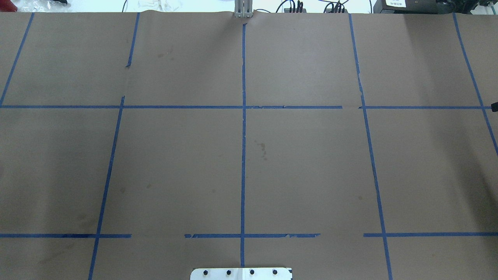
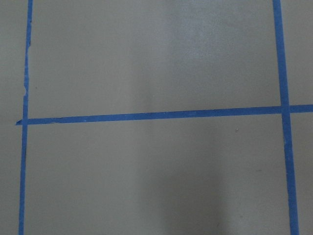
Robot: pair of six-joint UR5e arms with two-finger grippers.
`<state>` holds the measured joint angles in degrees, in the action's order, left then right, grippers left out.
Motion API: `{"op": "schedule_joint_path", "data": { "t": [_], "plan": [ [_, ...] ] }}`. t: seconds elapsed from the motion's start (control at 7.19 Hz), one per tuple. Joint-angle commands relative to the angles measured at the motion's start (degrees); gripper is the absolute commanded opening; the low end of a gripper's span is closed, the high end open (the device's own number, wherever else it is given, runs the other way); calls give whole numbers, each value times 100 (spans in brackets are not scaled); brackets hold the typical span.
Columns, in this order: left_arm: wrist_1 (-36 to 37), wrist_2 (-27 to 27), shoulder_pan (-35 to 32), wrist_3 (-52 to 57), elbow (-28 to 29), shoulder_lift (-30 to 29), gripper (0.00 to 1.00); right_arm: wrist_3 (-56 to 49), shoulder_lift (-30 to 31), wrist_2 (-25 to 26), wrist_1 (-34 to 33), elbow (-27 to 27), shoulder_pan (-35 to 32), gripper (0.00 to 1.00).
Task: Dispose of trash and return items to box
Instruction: 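Lift the green bowl with the left gripper and carry it to the clear box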
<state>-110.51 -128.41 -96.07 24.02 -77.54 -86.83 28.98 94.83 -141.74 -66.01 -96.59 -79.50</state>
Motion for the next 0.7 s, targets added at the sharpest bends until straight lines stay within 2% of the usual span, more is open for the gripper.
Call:
{"op": "schedule_joint_path", "data": {
  "t": [0.0, 0.42, 0.56],
  "plan": [
    [-625, 515, -455, 314, 1000, -53, 0, 90, -8, 40, 62, 9, 93, 100],
    [-647, 545, -553, 278, 1266, -18, 0, 134, 1, 41, 62, 9, 110, 100],
    [-665, 545, -553, 278, 1276, 60, 20, 134, 1, 32, 62, 0, 128, 100]
  ]
}}
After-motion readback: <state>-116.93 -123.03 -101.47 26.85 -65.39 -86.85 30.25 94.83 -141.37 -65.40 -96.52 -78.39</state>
